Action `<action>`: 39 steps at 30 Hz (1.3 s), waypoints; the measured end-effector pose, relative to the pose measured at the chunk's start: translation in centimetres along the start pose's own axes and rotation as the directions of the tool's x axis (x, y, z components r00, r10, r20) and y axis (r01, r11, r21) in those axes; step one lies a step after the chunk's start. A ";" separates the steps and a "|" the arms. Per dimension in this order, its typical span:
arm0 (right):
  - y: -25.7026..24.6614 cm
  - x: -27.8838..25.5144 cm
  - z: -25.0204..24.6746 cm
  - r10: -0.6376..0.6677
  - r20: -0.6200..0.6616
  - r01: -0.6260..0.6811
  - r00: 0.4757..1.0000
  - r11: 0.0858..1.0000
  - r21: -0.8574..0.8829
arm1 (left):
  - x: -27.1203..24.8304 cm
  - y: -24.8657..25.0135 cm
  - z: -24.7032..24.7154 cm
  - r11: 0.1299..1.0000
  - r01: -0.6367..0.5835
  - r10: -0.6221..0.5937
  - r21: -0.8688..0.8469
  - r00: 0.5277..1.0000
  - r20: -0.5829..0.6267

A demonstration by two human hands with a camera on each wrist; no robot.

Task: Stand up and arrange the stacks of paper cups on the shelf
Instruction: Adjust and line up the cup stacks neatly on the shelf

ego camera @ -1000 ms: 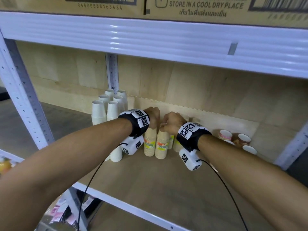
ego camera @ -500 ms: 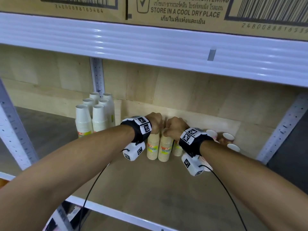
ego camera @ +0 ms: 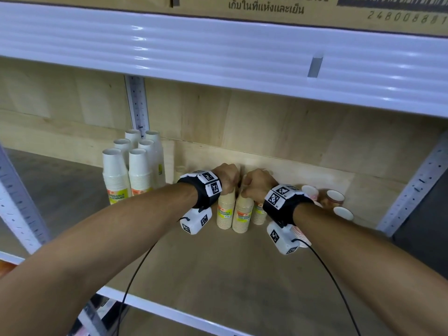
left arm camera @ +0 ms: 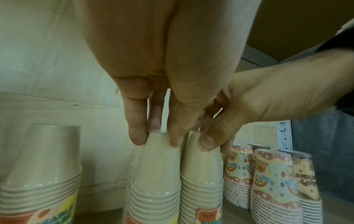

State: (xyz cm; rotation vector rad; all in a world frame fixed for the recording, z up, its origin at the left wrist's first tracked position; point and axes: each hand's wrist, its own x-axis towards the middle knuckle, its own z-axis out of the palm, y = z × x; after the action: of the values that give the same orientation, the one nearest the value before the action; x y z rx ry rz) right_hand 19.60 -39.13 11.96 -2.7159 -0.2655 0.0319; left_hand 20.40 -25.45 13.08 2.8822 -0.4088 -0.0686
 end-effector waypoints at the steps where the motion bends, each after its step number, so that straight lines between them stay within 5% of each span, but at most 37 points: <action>1: 0.0 0.0 0.0 -0.001 0.003 0.001 1.000 1.000 -0.004 | 0.2 -0.1 0.0 1.000 -0.006 0.007 -0.009 1.000 0.014; 15: -1.8 0.4 -1.6 -0.014 -0.096 0.006 0.995 0.997 -0.076 | 0.5 -1.8 -2.2 0.999 -0.013 0.010 -0.045 0.997 -0.074; 24: -5.6 1.7 -1.2 -0.088 -0.114 0.087 0.990 0.996 -0.014 | 0.0 -6.9 -4.9 0.992 0.126 -0.129 -0.029 0.985 -0.116; 39: -11.2 5.5 3.6 -0.215 -0.026 0.212 0.976 0.972 -0.098 | 2.9 -11.6 -1.8 0.945 0.320 -0.310 0.065 0.942 -0.128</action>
State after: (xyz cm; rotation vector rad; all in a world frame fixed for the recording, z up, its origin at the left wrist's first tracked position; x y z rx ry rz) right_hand 22.78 -26.56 13.27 -2.7620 -0.5602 -0.0942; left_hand 26.40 -15.06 12.09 2.9885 0.0765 0.0653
